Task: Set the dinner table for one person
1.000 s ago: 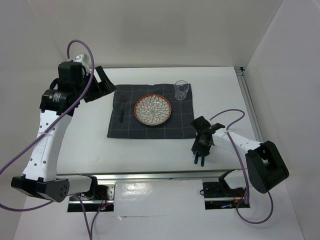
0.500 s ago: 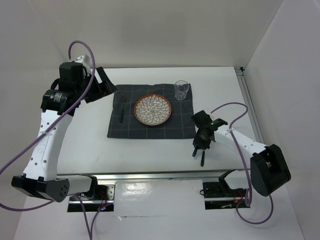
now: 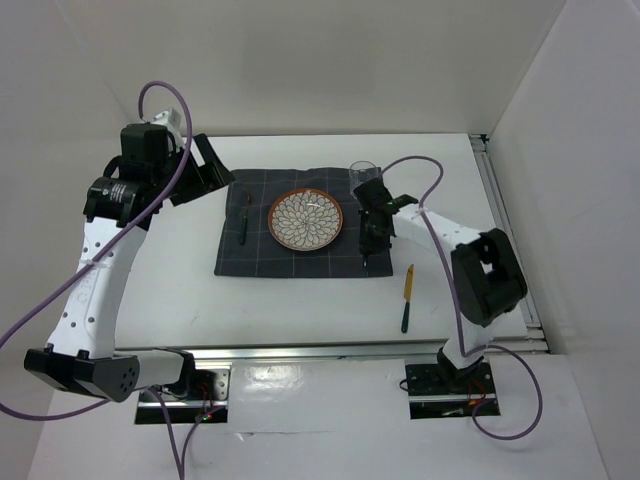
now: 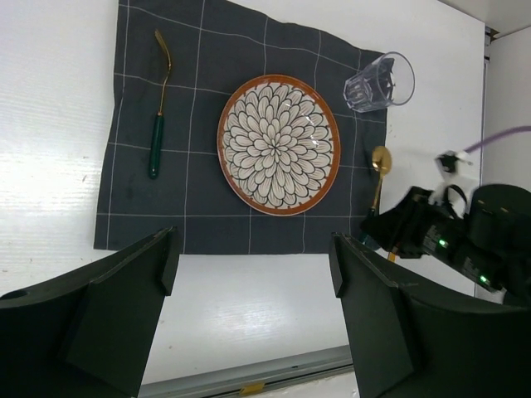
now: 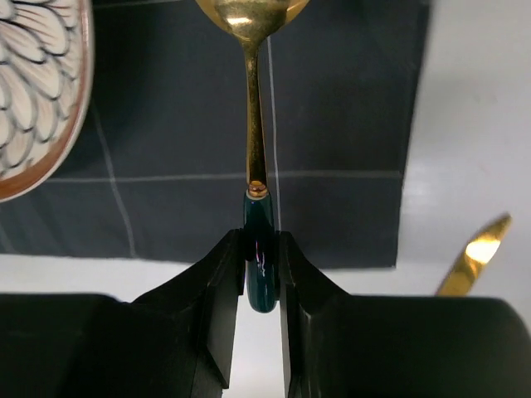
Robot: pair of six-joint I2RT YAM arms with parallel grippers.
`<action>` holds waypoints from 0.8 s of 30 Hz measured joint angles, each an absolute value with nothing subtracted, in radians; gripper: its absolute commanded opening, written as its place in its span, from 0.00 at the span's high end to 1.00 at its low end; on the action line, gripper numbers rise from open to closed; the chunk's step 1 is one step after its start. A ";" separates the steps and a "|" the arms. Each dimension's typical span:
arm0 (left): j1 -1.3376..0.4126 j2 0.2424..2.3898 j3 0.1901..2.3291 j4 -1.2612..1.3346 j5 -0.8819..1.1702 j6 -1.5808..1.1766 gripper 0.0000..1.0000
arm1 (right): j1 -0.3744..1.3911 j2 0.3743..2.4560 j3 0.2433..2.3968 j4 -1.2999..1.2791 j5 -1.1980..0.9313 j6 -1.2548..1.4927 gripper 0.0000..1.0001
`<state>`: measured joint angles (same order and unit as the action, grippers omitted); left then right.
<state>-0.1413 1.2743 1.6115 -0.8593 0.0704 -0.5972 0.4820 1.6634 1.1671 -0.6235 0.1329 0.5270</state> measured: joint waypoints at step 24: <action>-0.141 1.274 1.612 -0.862 0.035 -0.579 0.10 | 0.445 1.921 1.290 -0.512 0.038 0.405 0.60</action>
<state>-0.1413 1.2743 1.6119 -0.8623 0.0353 -0.5785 0.4446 1.9209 1.2896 -0.5121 0.0376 0.4046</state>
